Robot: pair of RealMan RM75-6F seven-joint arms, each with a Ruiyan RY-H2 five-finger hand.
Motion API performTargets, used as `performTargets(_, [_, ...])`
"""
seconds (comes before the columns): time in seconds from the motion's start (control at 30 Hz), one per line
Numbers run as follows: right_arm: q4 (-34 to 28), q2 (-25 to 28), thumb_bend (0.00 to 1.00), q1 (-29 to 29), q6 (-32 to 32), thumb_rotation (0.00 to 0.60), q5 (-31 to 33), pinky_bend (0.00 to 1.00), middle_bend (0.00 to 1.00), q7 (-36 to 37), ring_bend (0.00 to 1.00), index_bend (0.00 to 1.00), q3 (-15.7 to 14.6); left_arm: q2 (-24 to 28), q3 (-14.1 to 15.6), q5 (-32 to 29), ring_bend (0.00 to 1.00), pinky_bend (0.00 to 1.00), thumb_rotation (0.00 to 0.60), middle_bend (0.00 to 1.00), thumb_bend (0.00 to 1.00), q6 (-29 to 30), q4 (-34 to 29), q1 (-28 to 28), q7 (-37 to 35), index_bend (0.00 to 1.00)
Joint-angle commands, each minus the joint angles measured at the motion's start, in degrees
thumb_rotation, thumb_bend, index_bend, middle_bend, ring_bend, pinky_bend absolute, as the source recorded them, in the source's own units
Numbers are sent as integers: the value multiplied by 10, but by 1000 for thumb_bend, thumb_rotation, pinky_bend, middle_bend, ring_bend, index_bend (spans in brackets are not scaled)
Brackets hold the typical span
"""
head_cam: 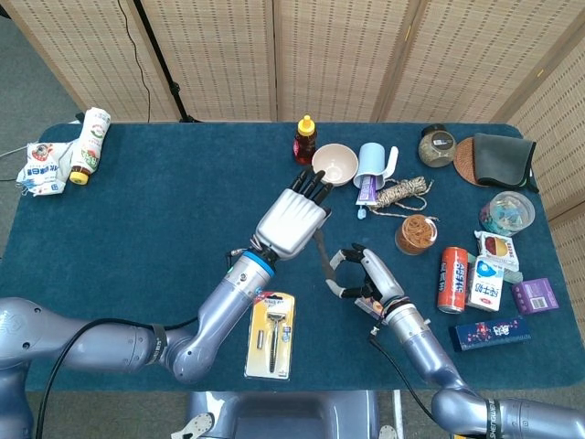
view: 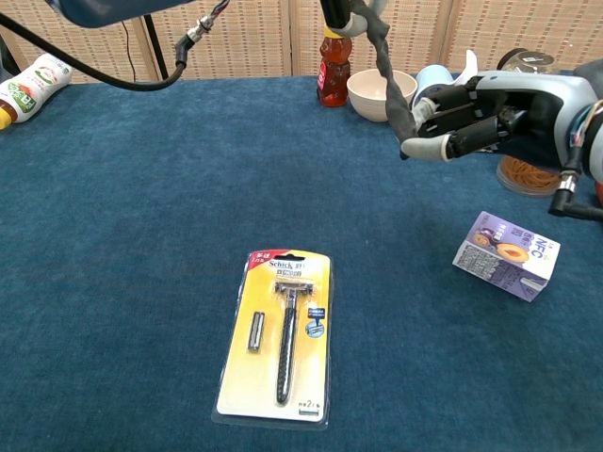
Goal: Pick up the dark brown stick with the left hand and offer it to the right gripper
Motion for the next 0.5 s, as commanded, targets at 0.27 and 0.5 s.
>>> performTargets(0.27, [-1,3,792,-5,2,600,-3,0,496,0,281,788,-3,16,-2,6,53,0,600,195,537,-4,-1,6,-9,747])
performTargets(0.5, [-1,5,794,-11,5,600,-10,0,497,2,283,789,-8,44,-4,20,54,0,600,196,537,-7,-5,19,-26,747])
